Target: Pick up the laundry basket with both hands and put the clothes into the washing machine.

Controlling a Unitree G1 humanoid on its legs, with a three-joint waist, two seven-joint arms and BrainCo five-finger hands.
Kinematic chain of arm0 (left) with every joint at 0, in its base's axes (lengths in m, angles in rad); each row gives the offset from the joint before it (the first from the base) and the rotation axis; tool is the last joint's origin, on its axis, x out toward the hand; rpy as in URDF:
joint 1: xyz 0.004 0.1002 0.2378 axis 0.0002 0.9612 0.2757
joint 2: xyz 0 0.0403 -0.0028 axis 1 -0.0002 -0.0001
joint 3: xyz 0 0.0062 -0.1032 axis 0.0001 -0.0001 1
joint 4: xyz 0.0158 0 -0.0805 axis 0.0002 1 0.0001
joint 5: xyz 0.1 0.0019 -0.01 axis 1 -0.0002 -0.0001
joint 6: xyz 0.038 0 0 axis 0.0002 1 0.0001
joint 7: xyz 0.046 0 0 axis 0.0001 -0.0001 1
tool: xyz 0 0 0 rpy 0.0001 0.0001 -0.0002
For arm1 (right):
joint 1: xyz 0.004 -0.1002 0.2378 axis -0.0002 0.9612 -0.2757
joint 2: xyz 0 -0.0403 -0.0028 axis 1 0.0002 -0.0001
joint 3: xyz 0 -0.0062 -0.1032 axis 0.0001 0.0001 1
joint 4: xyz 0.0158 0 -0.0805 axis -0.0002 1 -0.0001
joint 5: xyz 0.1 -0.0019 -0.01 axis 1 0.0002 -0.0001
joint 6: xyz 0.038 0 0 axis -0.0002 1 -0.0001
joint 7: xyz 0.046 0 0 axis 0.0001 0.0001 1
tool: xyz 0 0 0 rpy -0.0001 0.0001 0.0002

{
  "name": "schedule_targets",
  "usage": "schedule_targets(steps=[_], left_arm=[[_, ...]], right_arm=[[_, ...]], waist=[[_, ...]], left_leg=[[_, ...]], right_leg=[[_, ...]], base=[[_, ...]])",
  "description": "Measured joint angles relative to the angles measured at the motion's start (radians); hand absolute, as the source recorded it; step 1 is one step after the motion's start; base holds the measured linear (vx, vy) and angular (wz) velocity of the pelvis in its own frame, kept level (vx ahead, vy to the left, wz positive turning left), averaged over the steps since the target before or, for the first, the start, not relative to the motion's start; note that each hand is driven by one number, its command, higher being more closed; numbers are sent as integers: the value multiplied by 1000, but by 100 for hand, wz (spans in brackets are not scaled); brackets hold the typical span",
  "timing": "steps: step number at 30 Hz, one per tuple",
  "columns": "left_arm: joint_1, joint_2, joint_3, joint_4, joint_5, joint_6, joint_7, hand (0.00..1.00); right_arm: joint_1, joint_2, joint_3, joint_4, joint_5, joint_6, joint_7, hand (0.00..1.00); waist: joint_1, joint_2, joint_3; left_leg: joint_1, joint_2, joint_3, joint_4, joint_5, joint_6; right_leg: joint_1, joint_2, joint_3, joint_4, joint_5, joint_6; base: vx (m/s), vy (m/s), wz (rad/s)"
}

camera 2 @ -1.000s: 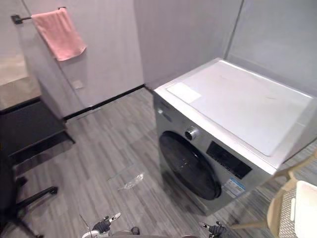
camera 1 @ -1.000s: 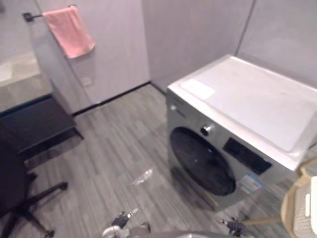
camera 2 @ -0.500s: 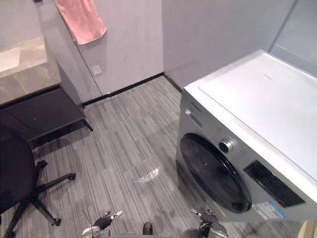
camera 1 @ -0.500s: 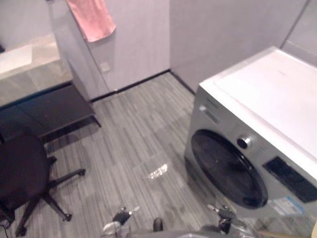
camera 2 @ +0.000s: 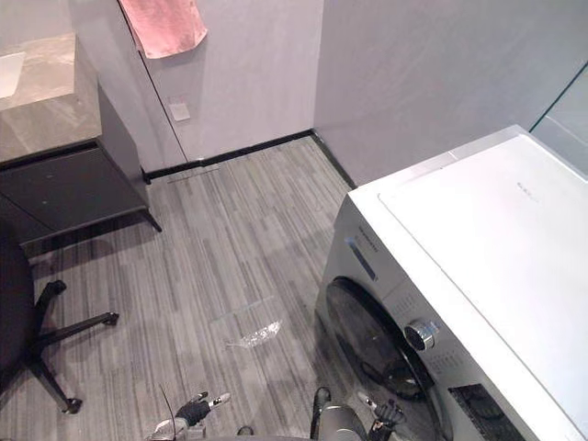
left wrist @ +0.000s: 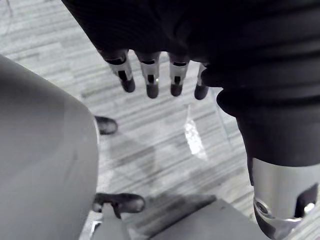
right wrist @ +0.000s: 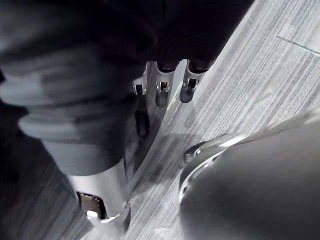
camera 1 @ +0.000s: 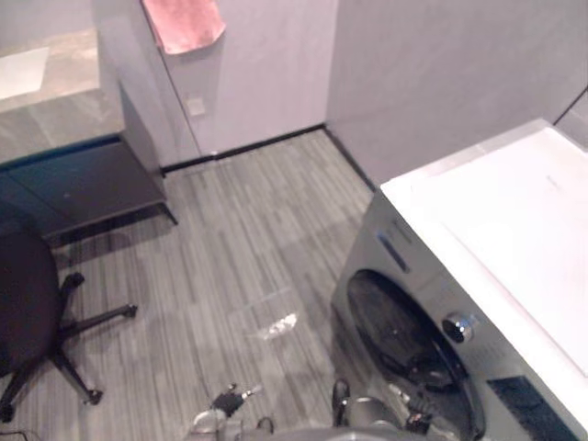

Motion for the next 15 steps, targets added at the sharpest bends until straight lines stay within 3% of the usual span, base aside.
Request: schedule_targets(steps=[4, 6, 7, 8, 9, 11, 12, 13, 14, 15], left_arm=[[3, -5, 36, 0, 18, 1, 1, 0], [8, -7, 36, -5, 22, 1, 2, 0], [7, -6, 37, -16, 22, 1, 5, 0], [9, -8, 43, -18, 22, 1, 12, 0], [11, -11, 44, -19, 21, 1, 16, 0], [10, -19, 53, -33, 18, 0, 23, 0], [9, -19, 54, -47, 11, -5, 24, 0], [11, -22, 51, -59, 1, -12, 27, 0], [12, -22, 50, -63, -12, -13, 27, 0], [4, 7, 53, -63, -28, -14, 31, 0]], right_arm=[[3, -3, -12, 12, 20, 35, 7, 0], [3, -2, -10, 23, 52, 60, 7, 0], [12, -7, -9, 27, 69, 66, 8, 0], [18, -13, -9, 36, 96, 82, 8, 0], [20, -15, -8, 37, 107, 87, 7, 0], [21, -11, 3, 37, 117, 83, 4, 0], [27, -13, 46, 31, 99, 44, -1, 0], [43, -32, 77, 9, 86, 8, -1, 0], [45, -31, 89, 7, 82, -3, -2, 0], [43, -11, 123, 9, 76, -14, 1, 0]], waist=[[2, 9, -20], [3, -3, -30], [3, 0, -28], [7, 2, -27], [9, 6, -28], [13, 18, -27], [16, 15, -28], [27, 46, -40], [35, 48, -46], [31, -9, -48]], left_leg=[[8, 40, -2, -8, -33, -16], [-119, 11, 46, 251, -72, -60], [-210, 10, 99, 471, -74, -79], [-290, 45, 175, 669, -56, -115], [-313, 67, 221, 738, -60, -113], [-368, 104, 345, 808, -102, -47], [-414, 101, 405, 701, -116, -11], [-446, 100, 424, 460, 82, 57], [-451, 100, 425, 444, 61, 111], [-440, 30, 414, 372, 90, 119]], right_leg=[[1, 41, -5, 23, -64, -23], [19, 19, -4, -5, -57, -25], [63, 0, -13, -42, -41, -30], [130, -7, -25, -85, -37, -30], [163, -8, -29, -103, -36, -29], [240, -31, -37, -122, -37, -28], [255, -55, -58, -100, -45, 2], [248, -33, -73, -61, -74, 50], [247, -35, -64, -50, -106, 62], [246, -73, -30, -64, -147, 61]], base=[[199, -88, 1], [260, -19, 11], [245, 7, 20], [324, 35, 20], [285, 77, 18], [248, 115, 23], [263, 213, 42], [189, 197, 44], [222, 224, 74], [163, 163, 82]])
